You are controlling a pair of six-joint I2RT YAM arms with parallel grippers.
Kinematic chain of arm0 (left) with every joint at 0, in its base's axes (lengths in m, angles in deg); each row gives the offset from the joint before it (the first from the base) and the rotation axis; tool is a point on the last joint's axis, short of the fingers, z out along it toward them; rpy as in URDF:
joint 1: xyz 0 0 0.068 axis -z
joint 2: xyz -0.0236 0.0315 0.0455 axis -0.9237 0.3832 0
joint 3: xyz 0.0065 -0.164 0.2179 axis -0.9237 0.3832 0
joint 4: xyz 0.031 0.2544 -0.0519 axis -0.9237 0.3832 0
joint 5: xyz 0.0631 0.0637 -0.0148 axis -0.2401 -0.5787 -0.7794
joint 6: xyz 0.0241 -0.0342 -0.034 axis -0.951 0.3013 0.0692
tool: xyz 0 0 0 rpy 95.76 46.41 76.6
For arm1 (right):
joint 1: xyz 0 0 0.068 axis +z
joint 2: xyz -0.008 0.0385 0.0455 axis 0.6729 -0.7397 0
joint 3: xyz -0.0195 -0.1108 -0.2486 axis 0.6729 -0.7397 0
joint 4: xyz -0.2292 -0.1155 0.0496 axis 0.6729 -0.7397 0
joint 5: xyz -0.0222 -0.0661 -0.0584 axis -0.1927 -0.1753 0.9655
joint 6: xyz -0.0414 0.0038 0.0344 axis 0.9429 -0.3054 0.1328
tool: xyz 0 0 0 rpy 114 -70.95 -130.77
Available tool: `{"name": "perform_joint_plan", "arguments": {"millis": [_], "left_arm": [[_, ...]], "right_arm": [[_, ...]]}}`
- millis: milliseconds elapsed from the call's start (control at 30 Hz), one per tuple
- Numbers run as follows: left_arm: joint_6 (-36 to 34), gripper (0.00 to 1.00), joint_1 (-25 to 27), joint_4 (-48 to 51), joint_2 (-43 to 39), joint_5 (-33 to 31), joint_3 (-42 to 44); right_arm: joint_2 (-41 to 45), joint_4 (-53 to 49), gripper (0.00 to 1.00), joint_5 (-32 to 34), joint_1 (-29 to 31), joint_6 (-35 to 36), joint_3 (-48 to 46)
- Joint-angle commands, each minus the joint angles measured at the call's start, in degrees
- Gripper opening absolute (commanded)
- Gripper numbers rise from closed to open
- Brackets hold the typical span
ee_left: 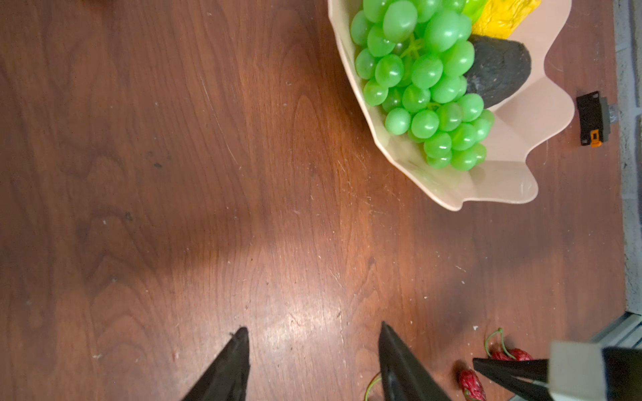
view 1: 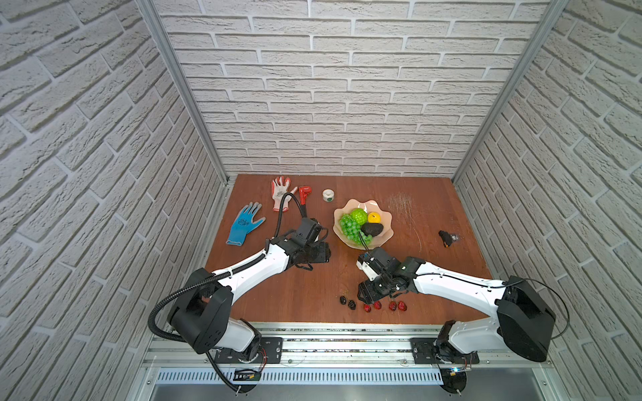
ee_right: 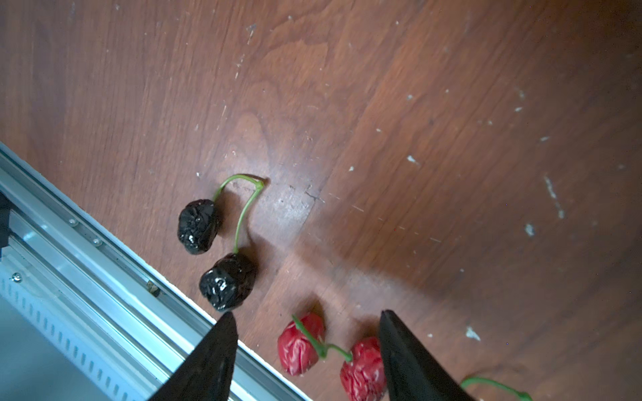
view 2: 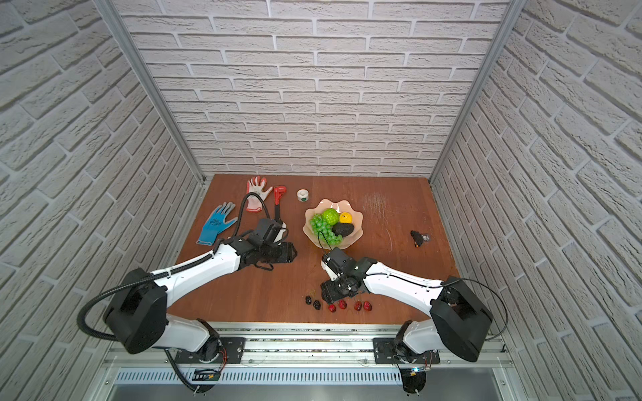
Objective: Place and organize the fake fruits in the fruit bowl
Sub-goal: 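Move the right gripper down to the red cherries while the left gripper withdraws, then close the right gripper on the red cherry stem and lift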
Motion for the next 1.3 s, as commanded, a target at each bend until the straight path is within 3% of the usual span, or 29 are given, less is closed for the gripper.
{"name": "perform_joint_plan", "arguments": {"millis": [0, 300, 700, 767, 1267], "left_arm": [[0.2, 0.59, -0.6, -1.2, 0.5, 0.2, -1.5], [0.3, 0.59, -0.9, -0.7, 0.6, 0.1, -1.7], [0.3, 0.60, -1.2, -0.6, 1.1, 0.2, -1.7], [0.4, 0.60, -1.3, -0.5, 1.1, 0.2, -1.7], [0.2, 0.60, -1.7, 0.1, 0.5, -0.2, -2.0]], "right_arm": [[-1.9, 2.3, 0.62, -1.5, 0.3, 1.1, 1.8], [-3.9, 1.3, 0.40, -0.4, 0.3, -0.2, 1.8], [-4.0, 1.1, 0.19, -0.8, 0.3, 0.7, 1.9], [-4.1, 1.1, 0.06, -0.8, 0.3, 0.9, 2.0], [0.5, -4.2, 0.06, -0.1, -1.5, 2.2, 6.2]]}}
